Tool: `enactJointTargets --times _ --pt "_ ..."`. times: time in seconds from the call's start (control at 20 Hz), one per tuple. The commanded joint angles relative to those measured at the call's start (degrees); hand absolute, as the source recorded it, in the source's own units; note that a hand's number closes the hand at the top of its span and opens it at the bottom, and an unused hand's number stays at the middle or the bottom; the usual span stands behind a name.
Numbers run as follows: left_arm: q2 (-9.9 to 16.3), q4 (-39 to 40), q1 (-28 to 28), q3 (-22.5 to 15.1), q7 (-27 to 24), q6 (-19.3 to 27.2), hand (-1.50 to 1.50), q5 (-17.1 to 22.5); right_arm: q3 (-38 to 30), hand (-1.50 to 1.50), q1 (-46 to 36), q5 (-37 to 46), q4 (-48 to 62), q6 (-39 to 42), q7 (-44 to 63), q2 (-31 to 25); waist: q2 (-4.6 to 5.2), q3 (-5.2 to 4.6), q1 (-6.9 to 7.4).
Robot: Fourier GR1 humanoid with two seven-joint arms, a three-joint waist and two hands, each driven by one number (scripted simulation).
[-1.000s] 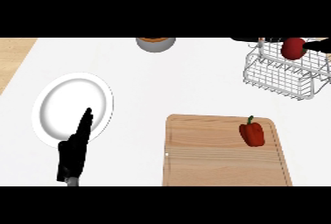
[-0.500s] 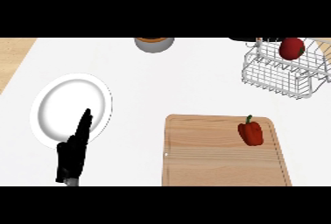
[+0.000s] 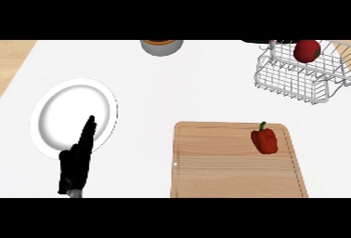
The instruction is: Pick the tomato from the cutting board and place it in the tiered basket
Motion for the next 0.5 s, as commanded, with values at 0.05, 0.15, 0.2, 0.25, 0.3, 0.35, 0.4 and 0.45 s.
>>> enactJointTargets --times 0.05,0.15,0.2,0.25,0.3,0.35,0.4,0.45 --pt "-1.33 1.41 1.48 -0.55 0.78 0.63 0.0 -0.28 -6.33 -1.5 6.88 -4.48 4.76 7.42 -2.15 -10.76 0.23 -0.21 -0.99" --pt "0.65 1.17 1.73 0.96 0.94 -1.59 0.0 1.2 -7.8 -1.5 9.77 -5.48 6.73 10.38 -3.32 -13.77 0.24 -0.2 -0.72" --pt "1.2 -0.92 3.87 1.18 0.61 -1.4 0.0 1.29 -9.34 -1.5 12.82 -6.57 7.8 13.01 -4.62 -16.01 0.07 -0.13 -1.08" --pt "0.6 2.33 1.38 1.5 0.08 -1.67 0.0 1.33 -9.93 -1.5 12.38 -7.13 8.64 14.93 -3.72 -18.13 0.28 -0.17 -1.12" --pt "0.58 1.19 0.59 2.04 1.34 -1.4 0.0 1.86 -9.93 -1.5 15.19 -6.8 9.85 17.85 -5.21 -19.81 0.35 -0.07 -1.4" --pt "-0.25 1.39 1.64 0.27 0.51 -0.86 0.0 0.29 -11.11 -1.5 16.24 -7.73 11.02 18.48 -7.16 -19.83 0.42 -0.05 -0.91" --pt "-1.09 2.15 0.79 0.34 0.42 -0.62 0.0 0.61 -11.22 -1.5 17.07 -7.87 11.59 21.69 -6.77 -21.72 0.47 -0.02 -1.27" --pt "-0.47 -0.19 2.72 -0.31 1.5 -0.99 0.0 0.49 -12.35 -1.5 19.82 -8.48 12.59 22.75 -9.26 -22.41 0.32 0.11 -1.52"
